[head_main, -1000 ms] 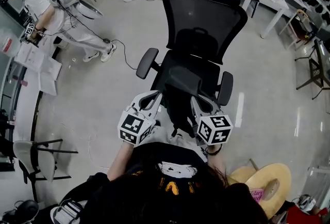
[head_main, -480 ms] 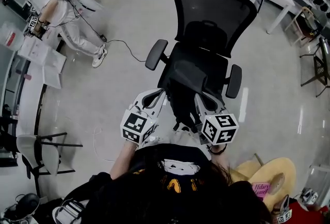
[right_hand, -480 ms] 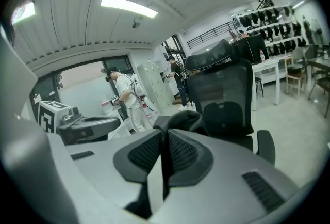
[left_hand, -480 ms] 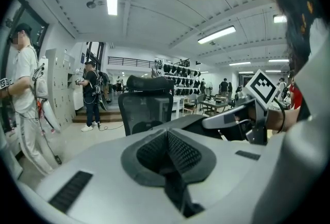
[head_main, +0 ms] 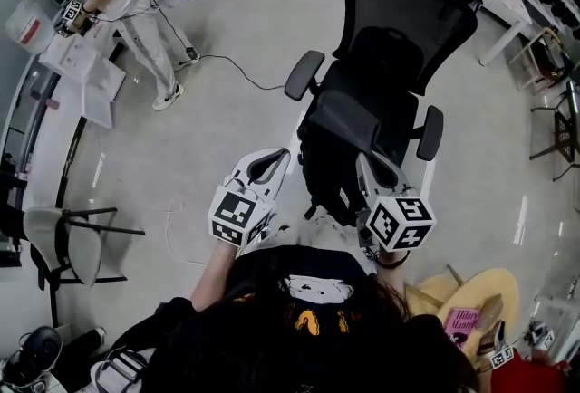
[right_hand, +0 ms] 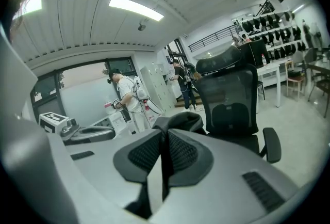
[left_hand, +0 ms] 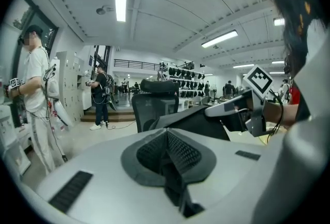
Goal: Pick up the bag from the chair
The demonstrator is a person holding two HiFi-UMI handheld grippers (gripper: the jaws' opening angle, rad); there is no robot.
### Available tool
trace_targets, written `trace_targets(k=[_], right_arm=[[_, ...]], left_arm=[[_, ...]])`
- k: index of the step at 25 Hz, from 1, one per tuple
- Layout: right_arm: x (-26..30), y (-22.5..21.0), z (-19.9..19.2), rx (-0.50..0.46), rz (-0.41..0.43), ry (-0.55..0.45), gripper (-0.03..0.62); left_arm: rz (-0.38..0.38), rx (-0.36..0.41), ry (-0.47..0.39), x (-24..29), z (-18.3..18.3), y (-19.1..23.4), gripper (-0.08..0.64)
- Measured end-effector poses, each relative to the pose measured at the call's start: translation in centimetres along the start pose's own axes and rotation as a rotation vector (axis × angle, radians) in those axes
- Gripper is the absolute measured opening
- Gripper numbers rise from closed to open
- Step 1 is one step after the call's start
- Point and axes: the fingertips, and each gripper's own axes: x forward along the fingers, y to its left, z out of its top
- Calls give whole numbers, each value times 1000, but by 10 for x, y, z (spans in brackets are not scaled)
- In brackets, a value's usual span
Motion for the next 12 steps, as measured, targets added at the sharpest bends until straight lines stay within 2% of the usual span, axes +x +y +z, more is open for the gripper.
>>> trace_targets(k=[12], right_arm=[[-14, 87, -33, 1, 20, -7, 35]], left_arm=[[27, -28, -35, -84, -24, 26, 9]])
